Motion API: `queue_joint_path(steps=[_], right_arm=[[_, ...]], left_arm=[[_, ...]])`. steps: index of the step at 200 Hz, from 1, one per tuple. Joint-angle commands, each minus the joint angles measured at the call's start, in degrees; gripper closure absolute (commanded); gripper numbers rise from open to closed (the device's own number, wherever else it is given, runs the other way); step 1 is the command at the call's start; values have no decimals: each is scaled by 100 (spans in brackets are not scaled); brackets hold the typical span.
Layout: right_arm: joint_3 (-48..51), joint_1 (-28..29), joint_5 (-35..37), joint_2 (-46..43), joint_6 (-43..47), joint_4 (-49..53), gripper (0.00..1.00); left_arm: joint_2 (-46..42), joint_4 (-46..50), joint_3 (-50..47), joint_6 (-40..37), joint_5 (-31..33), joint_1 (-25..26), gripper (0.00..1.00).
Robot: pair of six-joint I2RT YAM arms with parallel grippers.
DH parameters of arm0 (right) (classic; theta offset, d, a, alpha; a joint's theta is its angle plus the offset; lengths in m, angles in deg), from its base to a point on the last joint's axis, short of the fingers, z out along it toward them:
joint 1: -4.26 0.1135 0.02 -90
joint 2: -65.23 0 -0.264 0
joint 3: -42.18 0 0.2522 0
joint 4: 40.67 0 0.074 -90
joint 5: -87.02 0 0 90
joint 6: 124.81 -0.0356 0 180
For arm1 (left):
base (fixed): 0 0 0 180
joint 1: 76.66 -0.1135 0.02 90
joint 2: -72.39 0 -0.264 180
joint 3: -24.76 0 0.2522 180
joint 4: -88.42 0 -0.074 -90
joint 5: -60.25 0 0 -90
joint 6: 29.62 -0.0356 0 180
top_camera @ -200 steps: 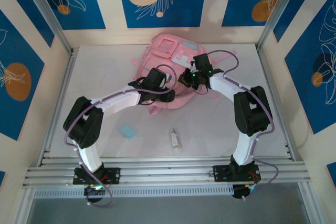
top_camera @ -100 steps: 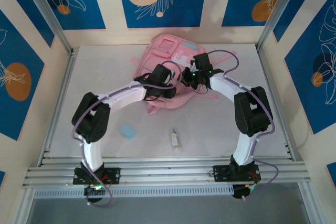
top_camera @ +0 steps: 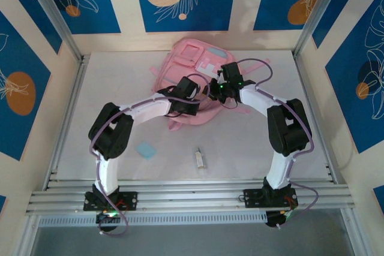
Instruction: Pack the student bag
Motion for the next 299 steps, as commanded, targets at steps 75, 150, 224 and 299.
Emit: queue_joint_path(steps=[75,150,224,299], right_arm=[[-82,-580,-124,-460,1277,442,100],[-916,-1446,198,88,1441,937,100],[486,-1541,-396,-1319,392,588,37],[1790,-845,-625,-1698,-999,-903,36]], left_arm=[[-596,2299,348,-1522,346,-1149,100],[-1027,2268,537,-1445,-1969,-640,100],[-104,1988,1832,-1065,-3102,-156,100],[-221,2095,1527,-1196,-2925,21,100]])
